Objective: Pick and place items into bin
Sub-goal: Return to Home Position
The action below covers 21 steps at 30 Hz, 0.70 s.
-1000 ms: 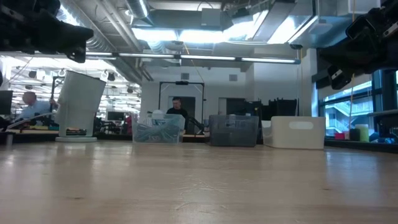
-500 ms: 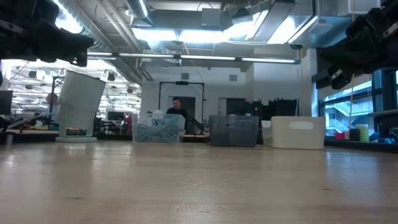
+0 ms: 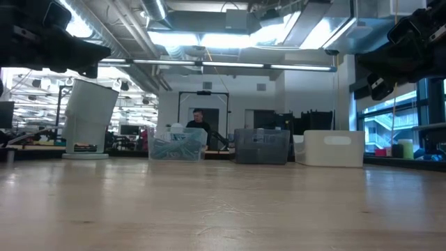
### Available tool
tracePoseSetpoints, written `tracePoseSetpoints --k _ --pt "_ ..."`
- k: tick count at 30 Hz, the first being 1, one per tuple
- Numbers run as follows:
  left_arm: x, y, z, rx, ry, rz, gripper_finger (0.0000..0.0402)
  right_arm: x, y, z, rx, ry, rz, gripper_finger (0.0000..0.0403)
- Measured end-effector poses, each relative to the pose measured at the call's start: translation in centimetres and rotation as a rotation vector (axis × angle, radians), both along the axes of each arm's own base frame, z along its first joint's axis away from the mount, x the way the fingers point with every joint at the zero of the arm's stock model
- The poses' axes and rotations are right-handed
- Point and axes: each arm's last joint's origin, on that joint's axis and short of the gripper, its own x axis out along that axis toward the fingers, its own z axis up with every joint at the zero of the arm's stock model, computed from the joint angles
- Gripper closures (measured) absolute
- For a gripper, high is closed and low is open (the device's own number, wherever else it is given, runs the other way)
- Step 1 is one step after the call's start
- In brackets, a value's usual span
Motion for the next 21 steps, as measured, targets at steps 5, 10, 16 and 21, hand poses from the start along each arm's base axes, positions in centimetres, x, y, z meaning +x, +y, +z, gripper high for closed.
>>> tracePoseSetpoints --k 5,10,16,21 --pt "0.00 0.05 -0.02 -0.002 0.002 0.017 0.0400 0.00 0.00 0.00 0.000 0.000 0.000 0.0379" --pt "0.00 0.05 -0.01 -0.002 0.001 0.017 0.0400 0.00 0.00 0.00 0.000 0.000 0.000 0.0379" --pt "0.00 0.05 0.01 -0.002 -0.001 0.018 0.0400 0.00 0.00 0.00 -0.006 0.000 0.000 0.0379" --pt "0.00 0.05 0.02 -0.002 -0.002 0.018 0.0400 0.00 0.00 -0.02 -0.251 -0.013 -0.002 0.0380"
